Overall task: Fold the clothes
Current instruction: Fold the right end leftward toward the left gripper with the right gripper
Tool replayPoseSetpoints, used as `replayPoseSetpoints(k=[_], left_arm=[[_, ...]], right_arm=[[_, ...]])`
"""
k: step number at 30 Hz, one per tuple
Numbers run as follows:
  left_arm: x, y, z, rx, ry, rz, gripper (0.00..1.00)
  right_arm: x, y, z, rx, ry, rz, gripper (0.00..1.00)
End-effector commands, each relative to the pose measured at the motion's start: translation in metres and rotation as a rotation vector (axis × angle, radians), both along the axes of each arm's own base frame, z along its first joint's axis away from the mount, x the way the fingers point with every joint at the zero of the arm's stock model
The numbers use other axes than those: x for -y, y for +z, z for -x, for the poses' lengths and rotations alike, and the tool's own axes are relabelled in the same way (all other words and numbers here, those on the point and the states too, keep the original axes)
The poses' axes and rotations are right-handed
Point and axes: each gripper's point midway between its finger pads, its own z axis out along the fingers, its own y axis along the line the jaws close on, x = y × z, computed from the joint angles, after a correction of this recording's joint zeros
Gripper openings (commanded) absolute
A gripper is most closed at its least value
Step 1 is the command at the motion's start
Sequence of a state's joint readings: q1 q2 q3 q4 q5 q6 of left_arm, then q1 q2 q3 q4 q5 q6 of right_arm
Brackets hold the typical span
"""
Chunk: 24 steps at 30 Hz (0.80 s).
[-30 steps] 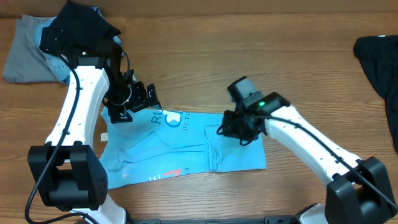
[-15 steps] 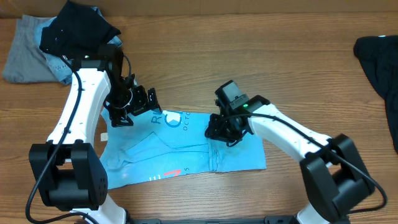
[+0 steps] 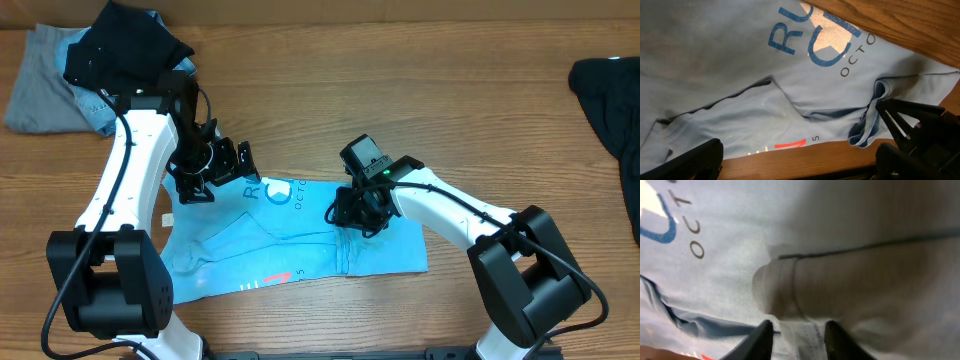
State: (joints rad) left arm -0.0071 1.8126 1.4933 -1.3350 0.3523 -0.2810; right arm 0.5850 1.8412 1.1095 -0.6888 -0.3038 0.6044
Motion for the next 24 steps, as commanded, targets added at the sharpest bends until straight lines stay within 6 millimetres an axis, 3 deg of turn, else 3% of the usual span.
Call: replayPoseSetpoints(k=[1, 6, 7, 16, 24], left_arm=[[0.003, 0.001, 0.002, 0.01, -0.03, 0.005, 1.0], [0.003, 0.001, 0.002, 0.01, -0.031, 0.005, 1.0], [0.003, 0.001, 0.002, 0.01, -0.031, 0.005, 1.0], [0.003, 0.001, 0.002, 0.014, -0.042, 0.006, 1.0], [0.002, 0.0, 0.001, 0.019, -0.048, -0.002, 1.0]], right_arm=[[-0.004, -0.002, -0.002, 0.029, 0.013, 0.005, 0.27], [-0.011, 0.0, -0.009, 0.057, -0.007, -0.013, 0.04], [-0.012, 0.0, -0.01, 0.06, -0.009, -0.016, 0.04], [-0.01, 0.0, -0.017, 0.107, 0.02, 0.003, 0.04], [0.009, 0.029, -0.033, 0.172, 0.101, 0.176, 0.25]])
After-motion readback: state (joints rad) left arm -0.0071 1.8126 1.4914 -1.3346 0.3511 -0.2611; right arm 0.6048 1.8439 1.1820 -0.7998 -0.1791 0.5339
